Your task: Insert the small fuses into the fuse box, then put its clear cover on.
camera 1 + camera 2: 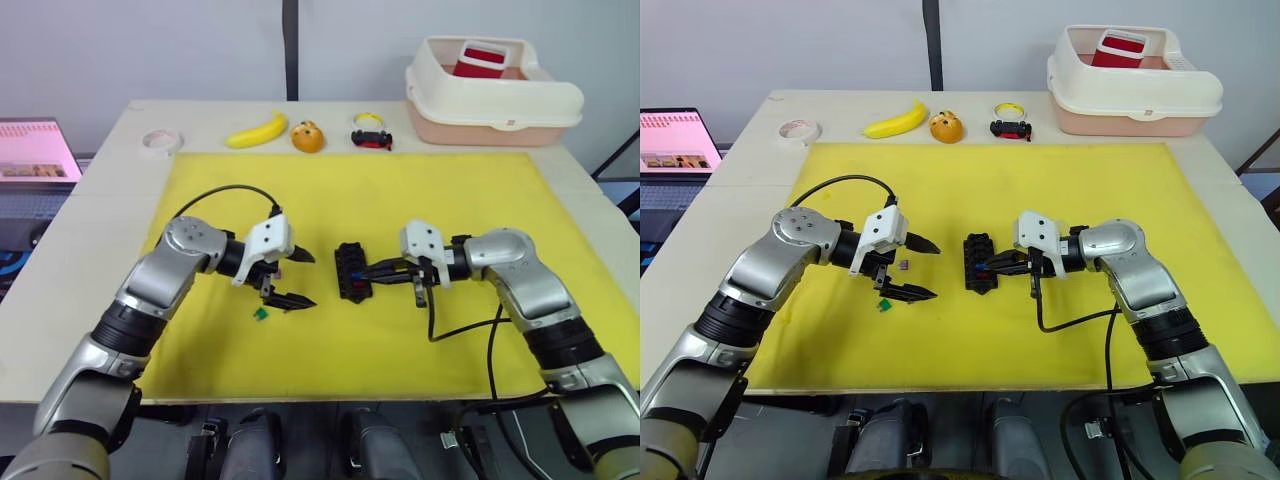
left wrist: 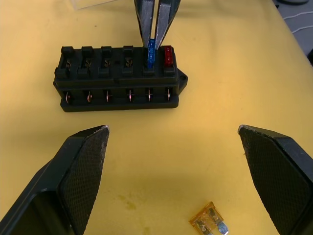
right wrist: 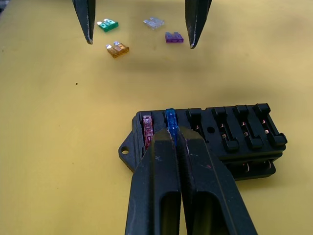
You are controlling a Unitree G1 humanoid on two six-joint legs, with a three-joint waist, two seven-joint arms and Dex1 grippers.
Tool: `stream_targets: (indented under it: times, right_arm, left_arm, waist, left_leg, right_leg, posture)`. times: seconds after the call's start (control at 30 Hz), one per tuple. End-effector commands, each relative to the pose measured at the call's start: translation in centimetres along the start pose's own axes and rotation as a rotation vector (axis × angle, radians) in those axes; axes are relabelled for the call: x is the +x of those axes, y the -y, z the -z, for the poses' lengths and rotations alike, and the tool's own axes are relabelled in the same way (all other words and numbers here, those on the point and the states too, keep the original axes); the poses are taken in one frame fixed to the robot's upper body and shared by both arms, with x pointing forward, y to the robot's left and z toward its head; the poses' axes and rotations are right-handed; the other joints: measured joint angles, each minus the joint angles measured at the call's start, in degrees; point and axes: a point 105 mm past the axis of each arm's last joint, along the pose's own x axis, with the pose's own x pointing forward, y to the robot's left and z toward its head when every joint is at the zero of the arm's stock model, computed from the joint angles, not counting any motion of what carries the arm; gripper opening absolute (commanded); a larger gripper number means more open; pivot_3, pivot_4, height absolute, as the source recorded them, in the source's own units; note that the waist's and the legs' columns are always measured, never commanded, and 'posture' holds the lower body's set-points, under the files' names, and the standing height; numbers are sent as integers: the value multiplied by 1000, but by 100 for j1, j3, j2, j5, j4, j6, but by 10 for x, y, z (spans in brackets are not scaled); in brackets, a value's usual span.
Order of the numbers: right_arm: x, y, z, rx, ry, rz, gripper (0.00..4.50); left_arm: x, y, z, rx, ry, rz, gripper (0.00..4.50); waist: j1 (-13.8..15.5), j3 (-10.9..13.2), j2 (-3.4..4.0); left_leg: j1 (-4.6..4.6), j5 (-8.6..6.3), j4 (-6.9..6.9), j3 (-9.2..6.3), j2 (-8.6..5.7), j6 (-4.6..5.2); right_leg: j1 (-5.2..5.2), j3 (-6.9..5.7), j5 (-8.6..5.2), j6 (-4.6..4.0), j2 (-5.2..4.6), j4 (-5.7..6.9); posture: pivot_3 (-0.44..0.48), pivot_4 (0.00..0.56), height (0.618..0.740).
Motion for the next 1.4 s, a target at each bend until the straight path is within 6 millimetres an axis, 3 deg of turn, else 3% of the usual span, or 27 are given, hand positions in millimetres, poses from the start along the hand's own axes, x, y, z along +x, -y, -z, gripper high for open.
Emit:
stream_targets:
  times: [0.03, 0.47, 0.9, 1.4]
  right_arm:
    - [2, 3, 3, 0, -42, -12, 0]
    - [1, 4, 8, 35, -107, -33, 0]
    - [1, 7, -26, -35, -3, -49, 0]
    - [3, 8, -18, -24, -22, -68, 0]
  left_arm:
    - [-1, 0, -6, 35, 8, -6, 4425]
    - [2, 2, -6, 38, 15, -7, 4425]
    - [2, 2, -6, 45, 13, 2, 4425]
    - [3, 2, -9, 62, 19, 3, 4425]
  waist:
    - [-1, 0, 0]
    - [1, -1, 1]
    - [-1, -1, 1]
    - [5, -1, 1]
  left_leg:
    - [1, 0, 0, 0, 0, 0]
    - [9, 0, 2, 0, 1, -1]
    - [8, 0, 3, 0, 1, 0]
    - [7, 0, 3, 1, 0, 0]
  right_leg:
    - [0, 0, 0, 0, 0, 1]
    - [8, 0, 0, 0, 0, 4]
    - [8, 0, 0, 0, 0, 4]
    - [8, 0, 0, 0, 0, 4]
  posture:
    - [0, 150, 739]
    - [0, 150, 739]
    - [0, 150, 739]
    - [0, 150, 739]
